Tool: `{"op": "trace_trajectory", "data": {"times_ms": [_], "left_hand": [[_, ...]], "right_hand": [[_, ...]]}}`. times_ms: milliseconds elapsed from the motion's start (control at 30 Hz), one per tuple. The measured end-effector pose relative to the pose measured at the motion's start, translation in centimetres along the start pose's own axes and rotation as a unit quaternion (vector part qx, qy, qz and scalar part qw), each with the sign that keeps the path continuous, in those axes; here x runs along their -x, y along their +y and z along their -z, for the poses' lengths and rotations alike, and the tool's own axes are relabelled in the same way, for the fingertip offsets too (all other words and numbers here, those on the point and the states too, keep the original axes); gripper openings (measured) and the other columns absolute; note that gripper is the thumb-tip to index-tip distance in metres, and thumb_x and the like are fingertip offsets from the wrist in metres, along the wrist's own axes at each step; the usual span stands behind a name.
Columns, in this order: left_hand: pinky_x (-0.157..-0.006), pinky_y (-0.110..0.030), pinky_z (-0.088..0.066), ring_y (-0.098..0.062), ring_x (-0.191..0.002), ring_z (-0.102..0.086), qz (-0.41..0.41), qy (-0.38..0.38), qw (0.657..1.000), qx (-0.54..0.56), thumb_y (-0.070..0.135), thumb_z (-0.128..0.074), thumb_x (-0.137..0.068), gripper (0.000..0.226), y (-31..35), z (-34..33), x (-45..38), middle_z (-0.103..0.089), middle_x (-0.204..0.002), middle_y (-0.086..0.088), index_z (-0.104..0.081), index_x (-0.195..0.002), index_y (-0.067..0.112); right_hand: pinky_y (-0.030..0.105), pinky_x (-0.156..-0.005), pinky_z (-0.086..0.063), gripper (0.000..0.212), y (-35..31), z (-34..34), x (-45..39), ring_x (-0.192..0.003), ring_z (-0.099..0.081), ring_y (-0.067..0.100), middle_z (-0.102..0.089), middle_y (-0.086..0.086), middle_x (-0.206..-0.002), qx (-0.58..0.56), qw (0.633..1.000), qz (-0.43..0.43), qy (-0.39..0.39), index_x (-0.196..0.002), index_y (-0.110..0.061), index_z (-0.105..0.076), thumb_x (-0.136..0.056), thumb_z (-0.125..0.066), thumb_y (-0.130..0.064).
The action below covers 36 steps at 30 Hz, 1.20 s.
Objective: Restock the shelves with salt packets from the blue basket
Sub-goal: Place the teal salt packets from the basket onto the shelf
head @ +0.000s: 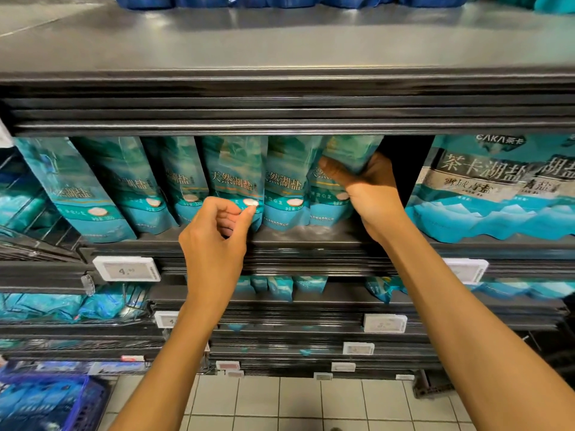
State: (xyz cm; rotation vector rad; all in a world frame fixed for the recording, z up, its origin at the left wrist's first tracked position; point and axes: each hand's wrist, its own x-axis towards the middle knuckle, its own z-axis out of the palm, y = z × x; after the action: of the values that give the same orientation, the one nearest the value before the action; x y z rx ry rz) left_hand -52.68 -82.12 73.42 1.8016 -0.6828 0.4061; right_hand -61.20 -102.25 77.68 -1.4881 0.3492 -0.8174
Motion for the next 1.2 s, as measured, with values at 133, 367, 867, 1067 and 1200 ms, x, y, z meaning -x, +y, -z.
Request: {"op": "trace_trajectory", "data": {"times_ms": [133, 367, 867, 1067, 1200], "left_hand": [[-0.064, -0.012, -0.046, -0.014, -0.065, -0.058, -0.004, -0.002, 1.0, -0.002, 0.029, -0.073, -0.094, 0.023, -0.2, -0.1, 0.0, -0.062, -0.072, 0.004, -0.062, -0.087, 0.011], [-0.064, -0.019, -0.048, -0.015, -0.068, -0.061, -0.007, -0.008, 1.0, -0.008, 0.025, -0.064, -0.1, 0.018, -0.2, 0.1, 0.2, -0.064, -0.074, 0.0, -0.061, -0.089, 0.011], [-0.063, -0.019, -0.05, -0.01, -0.065, -0.068, 0.099, -0.032, 0.978, 0.18, 0.04, -0.05, -0.092, 0.017, 0.1, 0.8, 0.0, -0.071, -0.074, 0.011, -0.062, -0.083, 0.033], [-0.061, -0.02, -0.05, -0.011, -0.066, -0.068, 0.106, -0.063, 0.97, 0.209, 0.039, -0.051, -0.09, 0.022, 0.6, 1.2, 0.4, -0.071, -0.075, 0.01, -0.062, -0.089, 0.02], [-0.061, -0.023, -0.05, -0.015, -0.066, -0.066, 0.098, -0.072, 0.966, 0.226, 0.033, -0.051, -0.094, 0.02, 1.2, 1.7, 1.2, -0.07, -0.075, 0.006, -0.062, -0.089, 0.018]], "right_hand": [[0.028, -0.081, -0.062, 0.025, 0.2, 0.0, 0.5, -0.095, -0.075, 0.008, -0.078, -0.018, -0.092, 0.003, 1.0, 0.008, 0.014, -0.096, -0.031, -0.072, -0.083, -0.081, -0.012], [0.021, -0.067, -0.059, 0.029, 0.2, 0.1, 0.9, -0.083, -0.074, 0.005, -0.076, -0.017, -0.086, 0.013, 0.998, -0.025, 0.054, -0.106, -0.023, -0.07, -0.081, -0.084, -0.019], [0.011, -0.079, -0.052, 0.02, 0.7, 1.1, 3.0, -0.098, -0.069, -0.002, -0.075, -0.019, -0.1, 0.104, 0.994, 0.009, 0.019, -0.11, -0.02, -0.067, -0.091, -0.07, -0.015], [0.044, -0.092, -0.056, 0.035, 0.3, 1.1, 4.4, -0.101, -0.068, 0.019, -0.071, 0.006, -0.109, 0.181, 0.982, -0.007, 0.05, -0.112, -0.009, -0.059, -0.088, -0.072, -0.031], [0.052, -0.085, -0.052, 0.035, -0.1, 1.0, 6.6, -0.087, -0.058, 0.032, -0.06, 0.016, -0.098, 0.236, 0.963, 0.021, 0.125, -0.099, -0.015, -0.043, -0.09, -0.071, -0.033]]}}
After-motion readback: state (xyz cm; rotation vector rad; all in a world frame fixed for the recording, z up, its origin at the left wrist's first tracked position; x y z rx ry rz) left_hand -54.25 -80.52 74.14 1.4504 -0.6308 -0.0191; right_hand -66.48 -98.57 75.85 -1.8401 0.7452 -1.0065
